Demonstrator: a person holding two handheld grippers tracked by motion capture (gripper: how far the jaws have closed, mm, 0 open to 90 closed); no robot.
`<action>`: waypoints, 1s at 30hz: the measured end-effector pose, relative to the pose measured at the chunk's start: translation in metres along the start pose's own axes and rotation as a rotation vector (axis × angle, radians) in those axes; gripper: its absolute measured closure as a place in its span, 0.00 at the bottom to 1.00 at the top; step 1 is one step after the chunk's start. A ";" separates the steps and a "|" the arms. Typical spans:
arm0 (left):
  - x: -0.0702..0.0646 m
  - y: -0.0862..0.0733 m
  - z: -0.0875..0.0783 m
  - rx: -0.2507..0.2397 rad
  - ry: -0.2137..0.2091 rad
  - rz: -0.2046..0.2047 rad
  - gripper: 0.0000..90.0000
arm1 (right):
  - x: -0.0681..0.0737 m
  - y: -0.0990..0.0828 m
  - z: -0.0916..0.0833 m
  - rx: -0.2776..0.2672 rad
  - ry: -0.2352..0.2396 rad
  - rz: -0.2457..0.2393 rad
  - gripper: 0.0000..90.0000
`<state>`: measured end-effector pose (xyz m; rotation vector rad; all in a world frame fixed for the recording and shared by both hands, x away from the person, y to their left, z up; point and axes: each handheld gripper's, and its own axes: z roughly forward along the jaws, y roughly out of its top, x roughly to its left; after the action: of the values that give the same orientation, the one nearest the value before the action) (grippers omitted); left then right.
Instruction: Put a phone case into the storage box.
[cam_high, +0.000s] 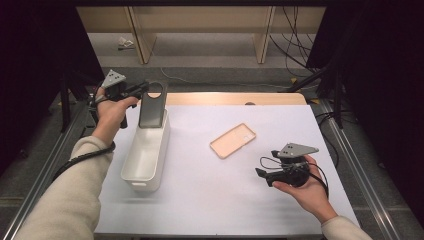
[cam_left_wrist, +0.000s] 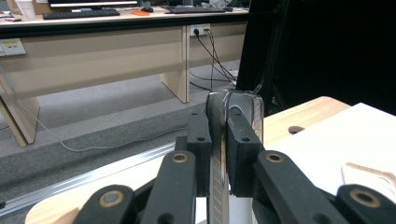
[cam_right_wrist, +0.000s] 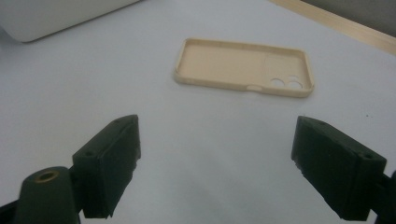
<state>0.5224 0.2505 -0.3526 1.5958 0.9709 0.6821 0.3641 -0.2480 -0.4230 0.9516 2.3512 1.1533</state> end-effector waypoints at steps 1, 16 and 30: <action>0.000 -0.001 0.000 0.001 0.000 -0.001 0.90 | 0.000 0.000 0.000 0.000 -0.001 -0.001 0.18; 0.003 -0.013 0.006 0.012 -0.003 -0.024 0.90 | 0.000 0.000 0.000 0.000 0.000 -0.003 0.18; 0.010 -0.023 0.012 0.034 0.003 -0.044 0.90 | 0.000 0.000 0.000 0.001 0.001 0.000 0.18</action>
<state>0.5314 0.2546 -0.3784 1.5992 1.0211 0.6408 0.3641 -0.2477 -0.4232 0.9513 2.3530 1.1525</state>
